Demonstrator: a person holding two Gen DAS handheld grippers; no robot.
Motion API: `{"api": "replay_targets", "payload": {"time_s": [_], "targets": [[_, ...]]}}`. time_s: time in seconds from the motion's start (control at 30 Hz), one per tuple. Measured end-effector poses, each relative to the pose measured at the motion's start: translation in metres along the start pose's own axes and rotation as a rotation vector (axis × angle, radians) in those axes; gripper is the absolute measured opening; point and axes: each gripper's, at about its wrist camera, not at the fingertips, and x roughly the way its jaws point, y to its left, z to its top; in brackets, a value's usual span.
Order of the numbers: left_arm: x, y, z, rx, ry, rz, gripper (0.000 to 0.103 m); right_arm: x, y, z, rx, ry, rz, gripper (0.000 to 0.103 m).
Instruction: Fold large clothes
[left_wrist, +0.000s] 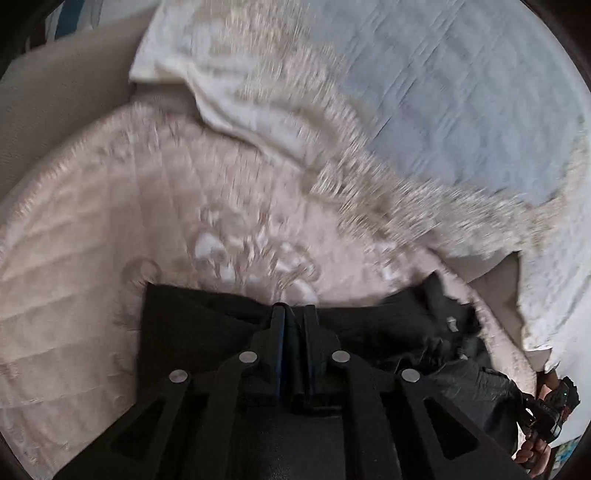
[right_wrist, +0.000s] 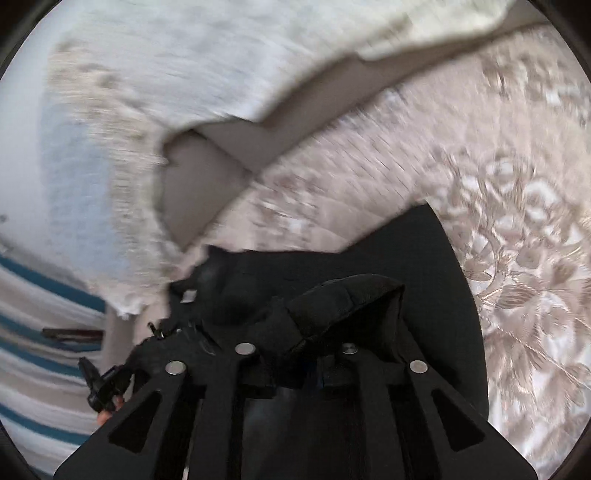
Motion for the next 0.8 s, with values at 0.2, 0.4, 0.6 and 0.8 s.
{"api": "replay_targets", "payload": {"time_s": [0.2, 0.4, 0.6, 0.8], "targets": [[-0.057, -0.001, -0.003, 0.036, -0.127, -0.035, 0.049, -0.049, 0.01, -0.013, -0.107, -0.108, 0.102, 0.066], [-0.064, -0.016, 0.001, 0.125, -0.121, 0.006, 0.065, -0.06, 0.021, -0.017, -0.292, -0.113, -0.066, 0.066], [-0.003, -0.042, 0.006, 0.224, 0.053, 0.084, 0.064, -0.013, 0.025, -0.002, -0.396, -0.002, -0.224, 0.066], [0.012, -0.062, 0.0, 0.335, 0.062, 0.139, 0.011, -0.004, 0.034, 0.0, -0.454, 0.003, -0.227, 0.004]]}}
